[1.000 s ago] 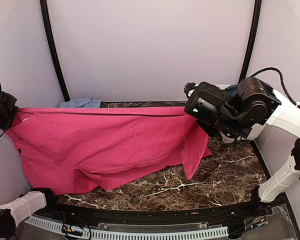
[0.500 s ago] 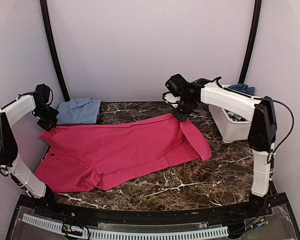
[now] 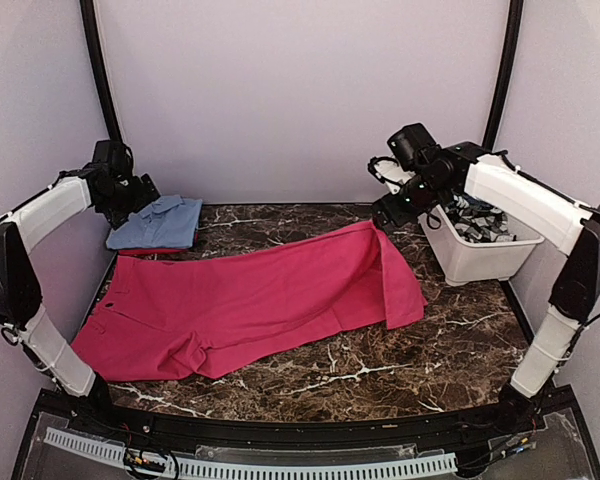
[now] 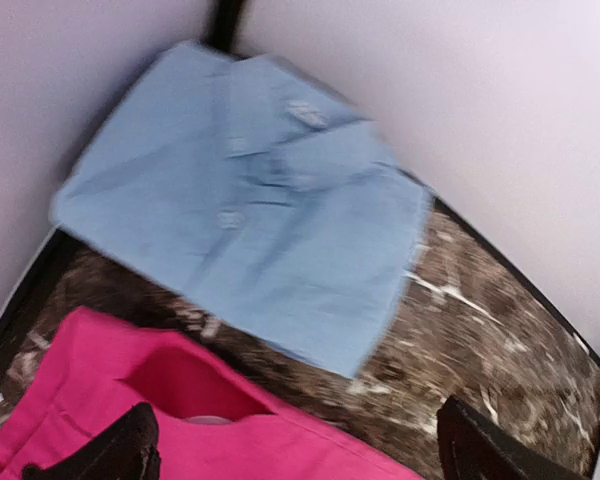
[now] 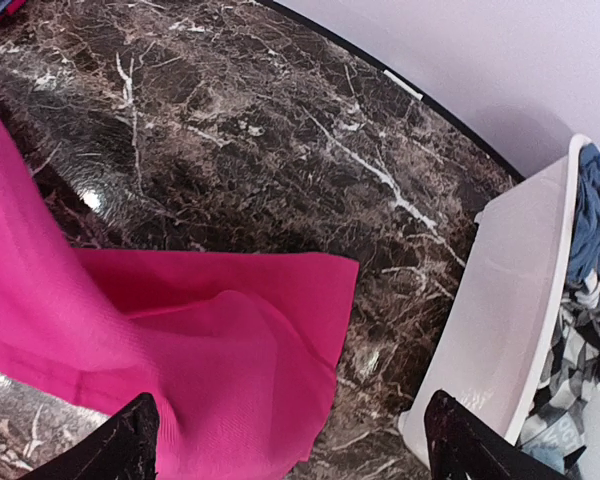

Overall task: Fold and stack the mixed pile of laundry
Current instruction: Flatten out the crumpled trousers at the center of the board.

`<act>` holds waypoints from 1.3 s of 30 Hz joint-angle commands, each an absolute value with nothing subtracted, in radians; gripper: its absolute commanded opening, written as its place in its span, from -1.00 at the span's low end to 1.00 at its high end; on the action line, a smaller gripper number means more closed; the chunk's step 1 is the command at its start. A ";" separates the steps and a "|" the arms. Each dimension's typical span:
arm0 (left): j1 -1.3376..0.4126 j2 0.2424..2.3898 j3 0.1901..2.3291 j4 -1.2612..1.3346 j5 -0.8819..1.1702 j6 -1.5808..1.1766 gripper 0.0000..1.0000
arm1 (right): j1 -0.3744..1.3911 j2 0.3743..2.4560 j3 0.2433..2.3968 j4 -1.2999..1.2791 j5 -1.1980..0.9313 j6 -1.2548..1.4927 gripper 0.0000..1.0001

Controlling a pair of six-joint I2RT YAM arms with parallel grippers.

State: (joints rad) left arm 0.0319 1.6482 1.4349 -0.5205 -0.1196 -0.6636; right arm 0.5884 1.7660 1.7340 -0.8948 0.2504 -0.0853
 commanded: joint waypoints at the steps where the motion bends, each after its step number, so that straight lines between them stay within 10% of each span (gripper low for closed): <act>1: -0.167 1.490 1.326 -0.353 0.031 -0.427 0.97 | 0.574 1.724 1.596 -0.840 0.159 -0.001 0.80; 22: -0.514 1.959 1.443 -0.443 0.028 -0.270 0.82 | 0.593 1.534 1.260 -0.845 -0.114 0.162 0.81; 39: -0.345 2.258 1.689 -0.727 -0.182 -0.287 0.53 | 0.658 1.790 1.255 -0.876 0.275 0.213 0.71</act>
State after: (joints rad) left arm -0.4332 2.1925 1.6630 -0.6121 -0.1131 -0.2859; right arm 0.6533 1.7515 1.2388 -0.8772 0.1131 0.1936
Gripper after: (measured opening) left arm 0.776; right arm 0.912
